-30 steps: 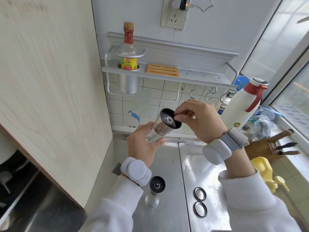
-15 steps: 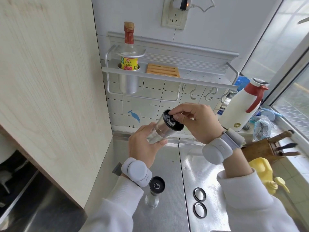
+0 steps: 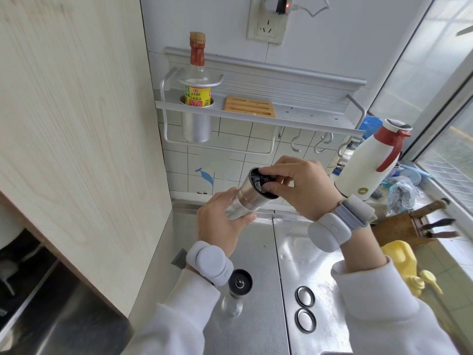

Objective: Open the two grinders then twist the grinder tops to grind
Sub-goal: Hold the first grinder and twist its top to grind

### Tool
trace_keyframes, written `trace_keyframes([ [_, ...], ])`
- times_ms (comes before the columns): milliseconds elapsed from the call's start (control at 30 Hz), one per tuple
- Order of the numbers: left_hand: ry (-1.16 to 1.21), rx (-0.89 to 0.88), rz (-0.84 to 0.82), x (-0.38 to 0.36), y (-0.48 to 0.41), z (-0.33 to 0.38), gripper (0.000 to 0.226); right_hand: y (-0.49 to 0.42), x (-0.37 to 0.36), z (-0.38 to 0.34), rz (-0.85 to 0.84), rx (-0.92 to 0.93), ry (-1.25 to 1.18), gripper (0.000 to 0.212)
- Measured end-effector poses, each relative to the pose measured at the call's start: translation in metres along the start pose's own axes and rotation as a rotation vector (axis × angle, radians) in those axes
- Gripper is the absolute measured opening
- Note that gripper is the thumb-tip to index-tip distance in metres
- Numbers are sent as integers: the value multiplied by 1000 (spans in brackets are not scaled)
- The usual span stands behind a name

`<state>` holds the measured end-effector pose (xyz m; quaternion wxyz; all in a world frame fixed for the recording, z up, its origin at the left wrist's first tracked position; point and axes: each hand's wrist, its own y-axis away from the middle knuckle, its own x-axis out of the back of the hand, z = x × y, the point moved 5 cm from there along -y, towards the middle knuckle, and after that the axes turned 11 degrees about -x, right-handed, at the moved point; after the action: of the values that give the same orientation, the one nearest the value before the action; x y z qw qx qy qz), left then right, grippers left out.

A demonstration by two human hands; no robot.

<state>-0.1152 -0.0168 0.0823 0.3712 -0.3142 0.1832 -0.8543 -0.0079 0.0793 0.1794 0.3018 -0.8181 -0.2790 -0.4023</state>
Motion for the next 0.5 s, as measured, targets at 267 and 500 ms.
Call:
trace_keyframes([
  [267,-23,-27,-8,2,-1,4,39,1,1,-2,-45,46,35,28],
  [500,-5,-17,-14,5,1,4,39,3,1,-7,-83,74,158,32],
])
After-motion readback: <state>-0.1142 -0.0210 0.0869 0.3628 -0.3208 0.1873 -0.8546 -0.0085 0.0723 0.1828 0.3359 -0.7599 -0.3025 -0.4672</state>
